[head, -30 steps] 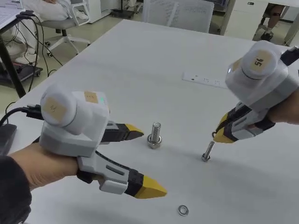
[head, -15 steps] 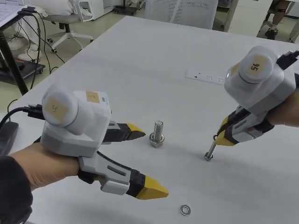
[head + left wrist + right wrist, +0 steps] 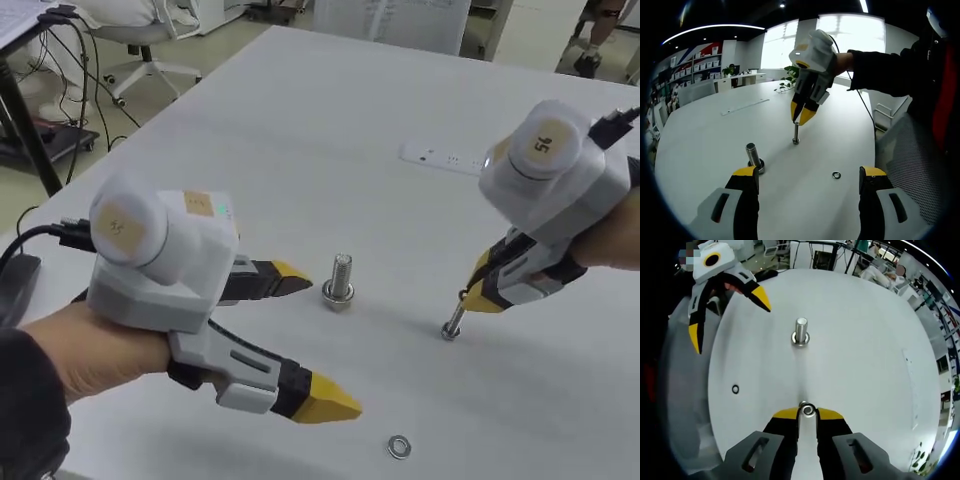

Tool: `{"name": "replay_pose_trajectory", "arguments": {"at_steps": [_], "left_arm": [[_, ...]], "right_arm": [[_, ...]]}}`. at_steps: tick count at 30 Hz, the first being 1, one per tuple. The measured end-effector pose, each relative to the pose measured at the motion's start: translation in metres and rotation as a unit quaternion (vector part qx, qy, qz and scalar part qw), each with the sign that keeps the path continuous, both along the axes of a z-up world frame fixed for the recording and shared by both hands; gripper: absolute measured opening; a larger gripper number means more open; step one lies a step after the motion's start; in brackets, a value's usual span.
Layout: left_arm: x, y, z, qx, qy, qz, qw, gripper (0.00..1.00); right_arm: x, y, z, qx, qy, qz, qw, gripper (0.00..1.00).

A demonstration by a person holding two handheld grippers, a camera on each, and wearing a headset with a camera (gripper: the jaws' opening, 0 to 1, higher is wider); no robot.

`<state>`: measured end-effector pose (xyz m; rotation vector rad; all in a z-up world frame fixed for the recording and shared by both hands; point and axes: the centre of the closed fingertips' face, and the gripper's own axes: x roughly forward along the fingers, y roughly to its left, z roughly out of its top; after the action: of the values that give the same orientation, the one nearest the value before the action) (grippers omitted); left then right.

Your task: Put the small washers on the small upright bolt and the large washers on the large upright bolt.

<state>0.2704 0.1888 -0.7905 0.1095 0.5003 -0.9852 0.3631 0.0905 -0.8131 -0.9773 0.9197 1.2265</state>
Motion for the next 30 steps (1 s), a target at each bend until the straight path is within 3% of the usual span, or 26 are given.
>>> {"name": "replay_pose_trajectory", "arguments": {"at_steps": [12, 30], "left_arm": [[0.0, 0.0, 0.0, 0.0, 0.001, 0.001, 1.0, 0.82], [-0.001, 0.002, -0.001, 0.003, 0.004, 0.005, 1.0, 0.82]], "right_arm": [[-0.002, 0.0, -0.009, -0.004, 0.009, -0.001, 1.0, 0.14], [-0.001, 0.0, -0.04, -0.011, 0.026, -0.008, 0.9996, 0.14]]}}
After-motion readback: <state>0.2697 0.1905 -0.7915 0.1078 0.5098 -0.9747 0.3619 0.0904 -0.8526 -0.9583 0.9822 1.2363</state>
